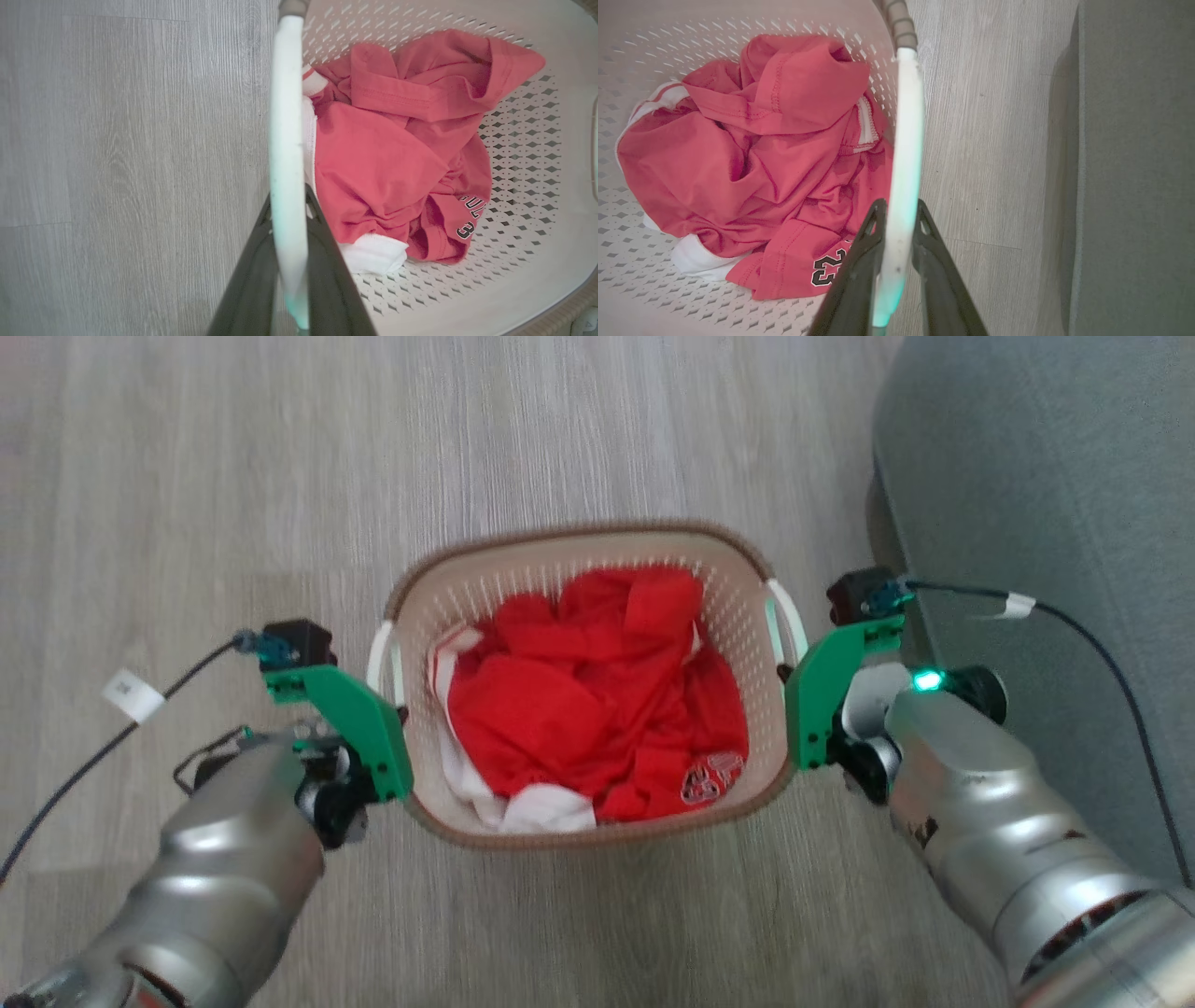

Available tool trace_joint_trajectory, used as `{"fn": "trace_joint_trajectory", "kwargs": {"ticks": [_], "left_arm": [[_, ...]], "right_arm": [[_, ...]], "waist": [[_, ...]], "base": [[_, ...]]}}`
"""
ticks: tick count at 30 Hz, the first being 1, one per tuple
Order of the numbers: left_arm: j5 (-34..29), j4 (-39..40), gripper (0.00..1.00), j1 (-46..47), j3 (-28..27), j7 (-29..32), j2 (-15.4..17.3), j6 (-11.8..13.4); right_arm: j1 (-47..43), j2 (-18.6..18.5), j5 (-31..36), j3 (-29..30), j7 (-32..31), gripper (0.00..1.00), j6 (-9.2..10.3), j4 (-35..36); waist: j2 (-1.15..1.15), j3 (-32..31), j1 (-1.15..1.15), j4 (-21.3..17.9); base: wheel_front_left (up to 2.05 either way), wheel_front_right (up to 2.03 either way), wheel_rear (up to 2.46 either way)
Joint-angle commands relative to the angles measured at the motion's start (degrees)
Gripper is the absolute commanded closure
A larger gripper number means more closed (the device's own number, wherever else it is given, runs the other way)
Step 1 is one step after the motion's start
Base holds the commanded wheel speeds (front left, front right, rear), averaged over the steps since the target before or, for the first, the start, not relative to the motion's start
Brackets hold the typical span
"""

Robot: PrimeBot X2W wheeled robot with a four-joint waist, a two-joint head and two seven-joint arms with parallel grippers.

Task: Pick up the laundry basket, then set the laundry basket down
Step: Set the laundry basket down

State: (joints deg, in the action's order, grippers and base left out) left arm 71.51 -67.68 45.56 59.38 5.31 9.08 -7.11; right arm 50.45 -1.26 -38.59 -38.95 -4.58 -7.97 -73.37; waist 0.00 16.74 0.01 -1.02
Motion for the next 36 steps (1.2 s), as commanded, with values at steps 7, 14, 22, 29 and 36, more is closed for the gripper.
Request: {"fn": "trace_joint_trajectory", "kwargs": {"ticks": [7,14,22,29,36], "left_arm": [[-1.2,0.0,1.0,8.1,-1.1,-6.7,4.7,-0.4],[-1.9,-0.2,1.0,11.6,-0.6,-11.2,4.3,-0.4],[-1.6,0.5,1.0,13.6,0.2,-12.8,4.1,-0.4],[-1.4,1.2,1.0,15.9,0.9,-15.6,4.1,-0.4],[-0.9,2.2,1.0,17.1,2.3,-15.9,4.3,-0.4]], "right_arm": [[4.3,-2.6,4.0,2.3,4.3,1.0,0.48,-0.6],[7.3,-3.1,8.0,5.9,7.4,1.0,0.48,-0.6],[9.5,-3.3,12.6,10.4,11.1,1.0,0.48,-0.6],[11.2,-3.6,17.7,15.3,14.3,1.0,0.48,-0.6],[12.0,-3.3,22.5,21.0,14.3,1.0,0.48,-0.6]], "waist": [[0.0,11.3,-0.01,-0.1],[0.0,18.5,-0.01,0.5],[0.0,23.8,-0.01,1.0],[0.0,28.4,-0.01,1.4],[0.0,31.7,-0.01,1.2]], "base": [[0.0,0.0,0.0],[0.0,0.0,0.0],[0.0,0.0,0.0],[0.0,0.0,0.0],[0.0,0.0,0.0]]}}
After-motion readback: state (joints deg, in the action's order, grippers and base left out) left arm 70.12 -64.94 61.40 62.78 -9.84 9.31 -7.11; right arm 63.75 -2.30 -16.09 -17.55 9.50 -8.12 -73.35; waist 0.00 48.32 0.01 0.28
